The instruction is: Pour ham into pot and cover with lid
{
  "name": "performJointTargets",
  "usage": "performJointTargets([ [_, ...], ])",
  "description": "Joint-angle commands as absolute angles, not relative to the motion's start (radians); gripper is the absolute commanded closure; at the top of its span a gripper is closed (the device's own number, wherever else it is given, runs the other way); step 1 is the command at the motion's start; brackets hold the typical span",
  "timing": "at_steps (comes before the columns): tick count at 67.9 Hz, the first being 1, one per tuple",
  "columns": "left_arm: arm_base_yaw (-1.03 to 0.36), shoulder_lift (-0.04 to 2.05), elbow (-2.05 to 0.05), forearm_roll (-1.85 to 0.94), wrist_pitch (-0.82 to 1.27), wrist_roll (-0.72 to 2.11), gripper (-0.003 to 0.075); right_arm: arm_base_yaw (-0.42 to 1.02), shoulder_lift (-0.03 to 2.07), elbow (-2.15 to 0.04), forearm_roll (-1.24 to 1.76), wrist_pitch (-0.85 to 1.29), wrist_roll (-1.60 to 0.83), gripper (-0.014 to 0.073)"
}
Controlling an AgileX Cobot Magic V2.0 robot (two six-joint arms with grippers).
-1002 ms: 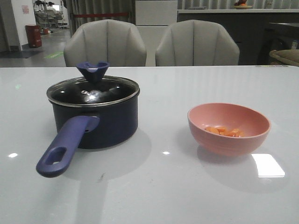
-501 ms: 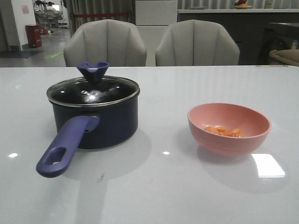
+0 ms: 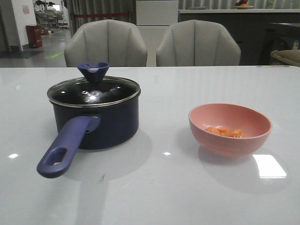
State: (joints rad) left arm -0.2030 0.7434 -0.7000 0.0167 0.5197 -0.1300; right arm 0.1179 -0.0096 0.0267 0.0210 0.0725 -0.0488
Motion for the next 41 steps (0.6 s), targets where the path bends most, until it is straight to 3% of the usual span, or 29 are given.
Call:
performJointTargets([
  [1,-0.255,0.877,-0.818,-0.013,0.476,-0.141,0.0113,0.112,-0.030,0.021,0.007,-0.018,-0.054,0.0435],
  [19,-0.402,1.248,-1.083,-0.013,0.522,-0.145,0.0113,0.112,-0.030,0.021,0.007,-0.018,-0.054,0.0435],
  [41,-0.468,1.620,-1.485,0.023,0.772,-0.217,0.0114,0.112,-0.030,0.021,0.007,-0.018,-0.054,0.0435],
])
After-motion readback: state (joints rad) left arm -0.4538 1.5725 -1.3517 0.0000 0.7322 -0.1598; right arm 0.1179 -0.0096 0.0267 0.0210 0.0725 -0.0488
